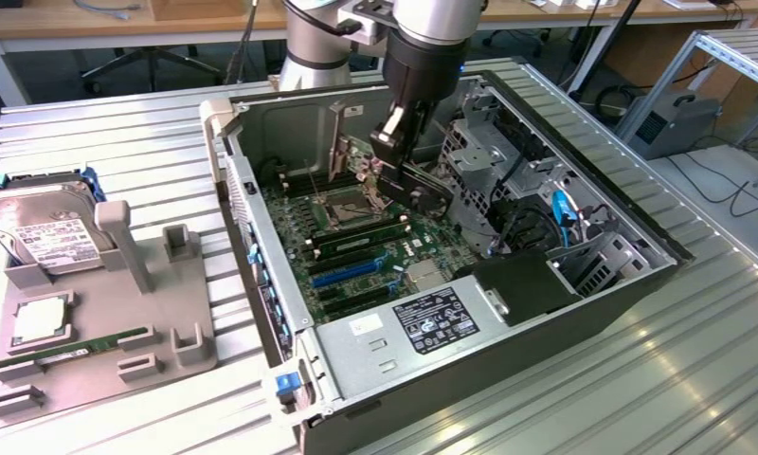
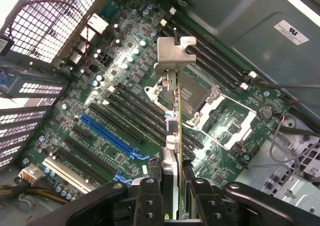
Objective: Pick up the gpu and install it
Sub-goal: 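Insert the gpu into the slot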
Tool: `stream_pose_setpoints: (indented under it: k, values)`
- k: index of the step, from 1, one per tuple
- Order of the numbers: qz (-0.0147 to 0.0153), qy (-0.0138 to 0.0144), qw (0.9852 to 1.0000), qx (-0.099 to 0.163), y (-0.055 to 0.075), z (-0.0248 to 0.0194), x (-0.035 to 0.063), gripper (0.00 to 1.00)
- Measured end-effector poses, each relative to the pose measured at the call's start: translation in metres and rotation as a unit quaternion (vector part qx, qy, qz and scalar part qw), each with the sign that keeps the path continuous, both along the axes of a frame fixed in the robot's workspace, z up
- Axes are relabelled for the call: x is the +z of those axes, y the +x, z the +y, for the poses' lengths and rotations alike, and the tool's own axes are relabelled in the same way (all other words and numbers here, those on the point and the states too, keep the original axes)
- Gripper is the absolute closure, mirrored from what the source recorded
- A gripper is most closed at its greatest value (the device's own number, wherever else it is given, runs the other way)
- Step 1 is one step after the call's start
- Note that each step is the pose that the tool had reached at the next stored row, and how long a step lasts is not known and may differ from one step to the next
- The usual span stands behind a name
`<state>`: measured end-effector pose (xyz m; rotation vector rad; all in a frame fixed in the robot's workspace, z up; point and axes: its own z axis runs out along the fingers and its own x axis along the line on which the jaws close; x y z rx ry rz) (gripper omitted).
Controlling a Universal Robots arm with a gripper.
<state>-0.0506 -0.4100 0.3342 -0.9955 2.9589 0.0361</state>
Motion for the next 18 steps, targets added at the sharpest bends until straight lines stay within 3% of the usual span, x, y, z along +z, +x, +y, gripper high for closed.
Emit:
stream_pose_setpoints:
  k: [11, 18]
  values:
    - [0.0000, -0.0003, 0.9996, 0.029, 0.0000, 0.0000, -0.0002, 0.73]
    - [0.0000, -0.0006, 0.9986, 0.053, 0.0000, 0.0000, -0.0003, 0.73]
